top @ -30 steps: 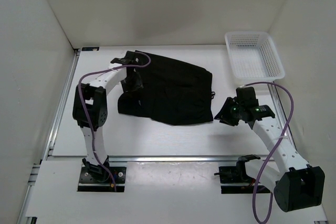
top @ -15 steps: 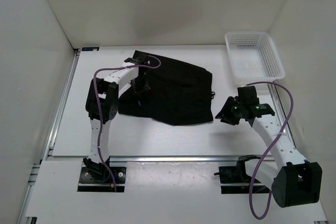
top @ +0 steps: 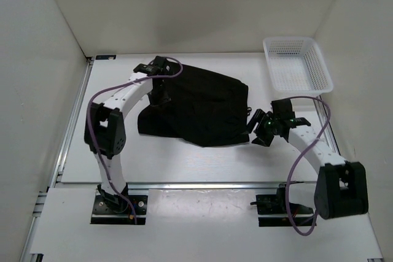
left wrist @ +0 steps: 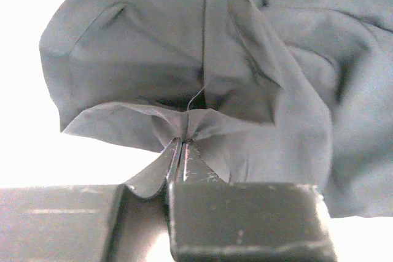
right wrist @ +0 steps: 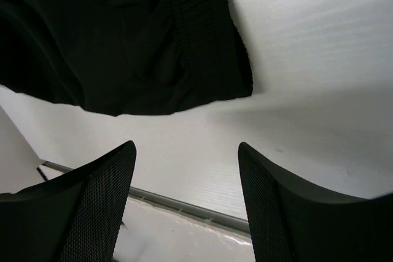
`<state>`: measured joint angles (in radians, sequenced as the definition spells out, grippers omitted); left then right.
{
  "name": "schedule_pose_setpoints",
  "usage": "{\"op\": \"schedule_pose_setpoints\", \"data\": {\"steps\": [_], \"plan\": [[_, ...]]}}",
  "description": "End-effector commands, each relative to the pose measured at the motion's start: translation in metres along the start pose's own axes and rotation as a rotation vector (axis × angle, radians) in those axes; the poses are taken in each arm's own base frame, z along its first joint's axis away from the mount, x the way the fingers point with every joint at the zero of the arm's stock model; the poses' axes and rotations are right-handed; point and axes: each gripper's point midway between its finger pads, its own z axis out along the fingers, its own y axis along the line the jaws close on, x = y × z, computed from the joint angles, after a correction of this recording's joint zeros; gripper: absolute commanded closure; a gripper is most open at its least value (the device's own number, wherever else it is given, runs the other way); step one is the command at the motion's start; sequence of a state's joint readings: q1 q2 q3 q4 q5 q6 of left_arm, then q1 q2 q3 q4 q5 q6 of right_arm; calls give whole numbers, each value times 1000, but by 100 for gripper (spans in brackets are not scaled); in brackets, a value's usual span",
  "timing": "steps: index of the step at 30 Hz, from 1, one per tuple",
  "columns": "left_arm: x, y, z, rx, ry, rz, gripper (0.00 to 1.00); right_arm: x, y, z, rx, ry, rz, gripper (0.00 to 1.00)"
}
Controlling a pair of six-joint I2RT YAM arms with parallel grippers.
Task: Fold and stack the shorts
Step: Flatten the shorts out
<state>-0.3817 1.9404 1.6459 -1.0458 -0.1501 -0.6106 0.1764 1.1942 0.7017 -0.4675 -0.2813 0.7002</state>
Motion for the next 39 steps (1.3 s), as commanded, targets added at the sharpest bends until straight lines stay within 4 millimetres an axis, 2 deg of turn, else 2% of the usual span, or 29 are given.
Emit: {"op": "schedule_pose_setpoints", "data": {"steps": [1, 3, 6, 7, 9, 10, 12, 16, 21, 23, 25, 26, 27, 28, 31, 32, 33, 35, 36, 38, 39], "plan": [[0, 9, -41, 34, -77, -36, 90, -12, 22, 18, -107, -2, 55, 28], [2, 12, -53, 49, -97, -49, 90, -6, 21, 31, -90, 36, 85, 29], [7, 15, -63, 64, -102, -60, 90, -7, 15, 45, -20, 34, 110, 35], [10, 17, -61, 59, -94, -58, 90, -5, 13, 49, -1, 35, 129, 39], [8, 17, -69, 72, -112, -62, 90, -2, 7, 54, 52, 37, 139, 45], [7, 17, -72, 73, -114, -62, 90, -6, 0, 55, 94, 4, 148, 45], [4, 15, -75, 79, -122, -64, 90, -4, 3, 56, 112, -20, 152, 45], [2, 17, -77, 72, -128, -65, 90, -5, 0, 49, 164, -83, 149, 31], [3, 15, -77, 79, -122, -64, 90, -3, -10, 59, 202, -86, 133, 34], [6, 17, -75, 73, -114, -53, 90, -6, -17, 65, 224, -104, 106, 42], [3, 22, -74, 60, -121, -54, 90, -14, -13, 75, 200, -123, 92, 61], [3, 28, -71, 49, -115, -55, 90, -20, -8, 77, 190, -130, 80, 90], [3, 28, -71, 49, -115, -43, 90, -22, -5, 78, 201, -121, 70, 100], [-3, 32, -73, 54, -121, -52, 90, -44, 12, 78, 194, -160, 65, 100], [-30, 46, -84, 49, -160, -66, 90, -81, 40, 66, 194, -223, 14, 100], [-41, 52, -83, 32, -166, -71, 90, -100, 54, 57, 166, -261, 24, 100], [-66, 61, -102, 39, -218, -94, 90, -137, 86, 36, 101, -339, 23, 100], [-93, 70, -112, 33, -248, -118, 90, -171, 113, 15, 56, -403, 20, 100], [-123, 78, -143, 57, -338, -154, 90, -202, 144, -12, -11, -468, 22, 100], [-146, 83, -164, 84, -400, -176, 90, -225, 171, -38, -72, -523, 8, 100], [-163, 90, -193, 117, -481, -206, 90, -236, 178, -49, -86, -552, -8, 100]]}}
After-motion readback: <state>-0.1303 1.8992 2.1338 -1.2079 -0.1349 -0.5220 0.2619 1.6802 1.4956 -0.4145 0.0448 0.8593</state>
